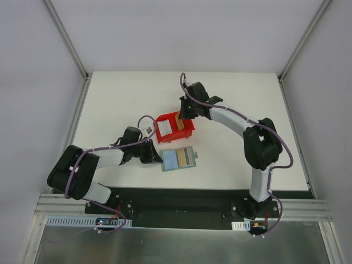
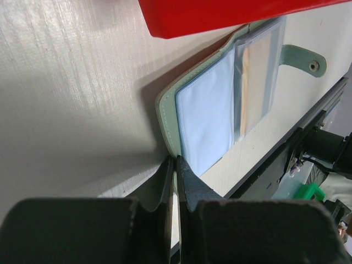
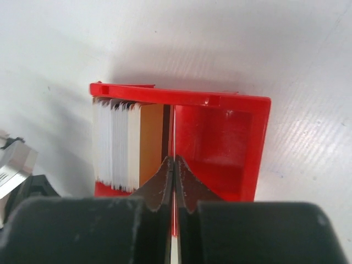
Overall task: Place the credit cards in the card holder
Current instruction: Pick up the credit card from the storage box, then insert the credit card into the card holder.
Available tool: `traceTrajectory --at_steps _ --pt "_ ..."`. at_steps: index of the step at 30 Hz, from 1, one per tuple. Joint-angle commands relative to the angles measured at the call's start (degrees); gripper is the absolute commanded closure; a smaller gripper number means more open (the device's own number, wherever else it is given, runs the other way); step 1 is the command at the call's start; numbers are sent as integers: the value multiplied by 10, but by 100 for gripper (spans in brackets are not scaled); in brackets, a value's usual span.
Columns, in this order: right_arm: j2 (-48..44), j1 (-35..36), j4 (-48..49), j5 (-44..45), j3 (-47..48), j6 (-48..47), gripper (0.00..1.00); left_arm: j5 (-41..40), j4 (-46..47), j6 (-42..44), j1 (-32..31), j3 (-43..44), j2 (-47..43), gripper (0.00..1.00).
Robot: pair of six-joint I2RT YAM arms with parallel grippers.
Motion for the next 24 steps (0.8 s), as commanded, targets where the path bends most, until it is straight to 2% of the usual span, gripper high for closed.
traceTrajectory --at_steps 1,10,13,18,24 --pt "-120 -3 22 29 -22 -9 100 12 11 14 3 -4 -11 100" --pt "-320 6 186 -29 -285 119 100 12 16 23 3 -15 3 100" --pt "-352 17 237 -68 -370 169 100 16 14 28 3 -15 9 100" --pt "-342 52 320 -75 -462 222 100 23 9 39 3 -19 12 100" --pt "-276 71 384 -86 -491 236 100 32 11 36 2 -26 20 100"
